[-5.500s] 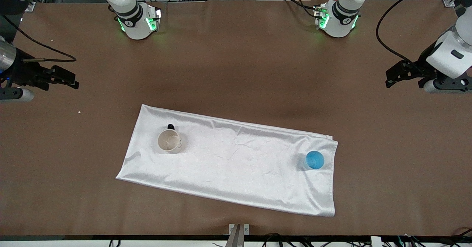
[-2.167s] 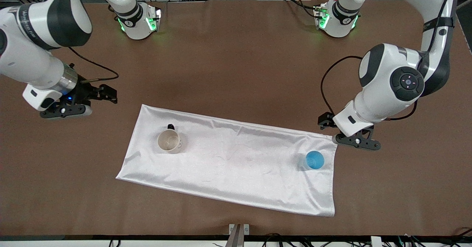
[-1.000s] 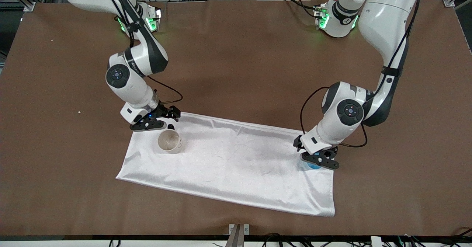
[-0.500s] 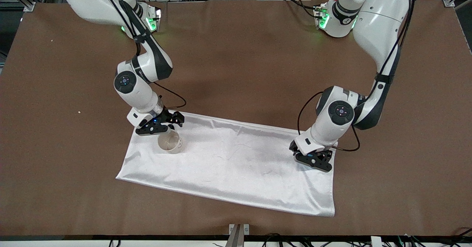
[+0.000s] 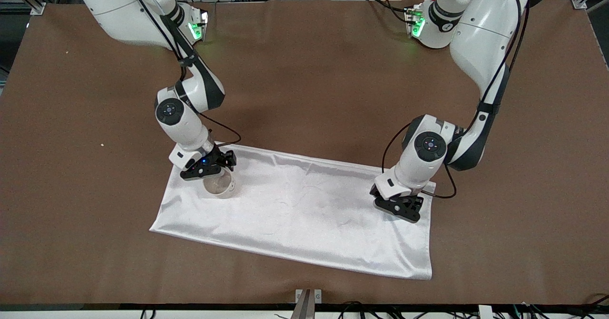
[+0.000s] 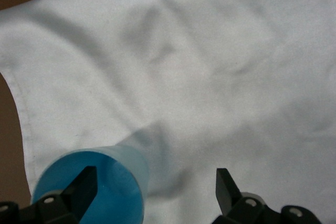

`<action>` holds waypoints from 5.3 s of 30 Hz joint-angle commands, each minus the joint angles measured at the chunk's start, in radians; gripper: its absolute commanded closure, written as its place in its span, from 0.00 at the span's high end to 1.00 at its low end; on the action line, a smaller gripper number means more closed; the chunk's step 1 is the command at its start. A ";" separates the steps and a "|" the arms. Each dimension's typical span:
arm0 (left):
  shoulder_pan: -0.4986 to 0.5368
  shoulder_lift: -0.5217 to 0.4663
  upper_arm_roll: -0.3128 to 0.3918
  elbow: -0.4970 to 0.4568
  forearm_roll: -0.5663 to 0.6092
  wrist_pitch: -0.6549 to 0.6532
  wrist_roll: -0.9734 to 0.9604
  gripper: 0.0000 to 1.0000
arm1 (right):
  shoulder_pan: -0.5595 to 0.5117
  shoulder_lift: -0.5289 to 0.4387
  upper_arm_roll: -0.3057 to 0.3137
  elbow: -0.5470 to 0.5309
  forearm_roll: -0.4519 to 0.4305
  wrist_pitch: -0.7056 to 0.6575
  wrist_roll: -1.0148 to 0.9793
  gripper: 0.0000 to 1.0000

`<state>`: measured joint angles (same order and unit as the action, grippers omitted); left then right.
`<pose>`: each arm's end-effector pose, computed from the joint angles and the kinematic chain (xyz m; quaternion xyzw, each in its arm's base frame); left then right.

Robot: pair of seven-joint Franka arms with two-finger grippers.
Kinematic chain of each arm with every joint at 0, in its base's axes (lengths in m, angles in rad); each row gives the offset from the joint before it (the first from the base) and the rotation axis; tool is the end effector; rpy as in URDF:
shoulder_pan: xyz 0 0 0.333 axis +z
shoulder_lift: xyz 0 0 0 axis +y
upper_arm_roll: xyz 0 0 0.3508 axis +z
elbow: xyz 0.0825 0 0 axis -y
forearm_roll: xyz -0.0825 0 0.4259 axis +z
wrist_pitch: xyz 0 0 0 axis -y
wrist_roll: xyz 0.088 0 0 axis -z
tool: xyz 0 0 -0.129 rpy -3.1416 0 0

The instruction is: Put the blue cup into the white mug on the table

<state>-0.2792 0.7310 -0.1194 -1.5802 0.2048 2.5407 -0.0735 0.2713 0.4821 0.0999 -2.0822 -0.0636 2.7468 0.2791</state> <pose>0.7253 -0.2903 0.2103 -0.9685 0.2170 -0.1218 0.0012 0.6029 0.2364 0.1844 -0.9935 -0.0661 -0.0855 0.0368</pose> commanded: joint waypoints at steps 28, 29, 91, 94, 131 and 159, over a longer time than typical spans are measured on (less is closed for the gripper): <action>-0.008 0.005 0.001 -0.020 0.053 0.009 0.004 0.00 | 0.080 -0.138 0.018 0.014 -0.016 -0.199 0.294 0.00; -0.008 0.005 0.001 -0.020 0.053 0.009 0.004 0.00 | 0.097 -0.143 0.018 0.016 -0.013 -0.206 0.336 0.00; 0.006 -0.484 -0.088 -0.030 -0.113 -0.669 -0.230 0.00 | 0.589 -0.028 0.006 0.034 -0.022 -0.177 1.086 1.00; 0.006 -0.486 -0.127 -0.038 -0.114 -0.669 -0.296 0.00 | 0.595 -0.034 0.006 0.037 -0.022 -0.194 1.091 1.00; -0.015 -0.311 -0.384 0.069 -0.048 -0.635 -0.726 0.00 | 0.053 -0.120 -0.006 0.428 -0.016 -0.840 0.309 1.00; -0.094 -0.045 -0.617 0.143 0.212 -0.520 -1.054 0.00 | -0.319 -0.238 -0.006 0.660 0.059 -1.156 -0.230 1.00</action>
<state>-0.3756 0.6331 -0.6912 -1.4721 0.3377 2.0215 -1.0749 -0.0318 0.2745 0.0788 -1.4130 -0.0174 1.6298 0.0608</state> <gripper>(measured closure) 0.952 0.000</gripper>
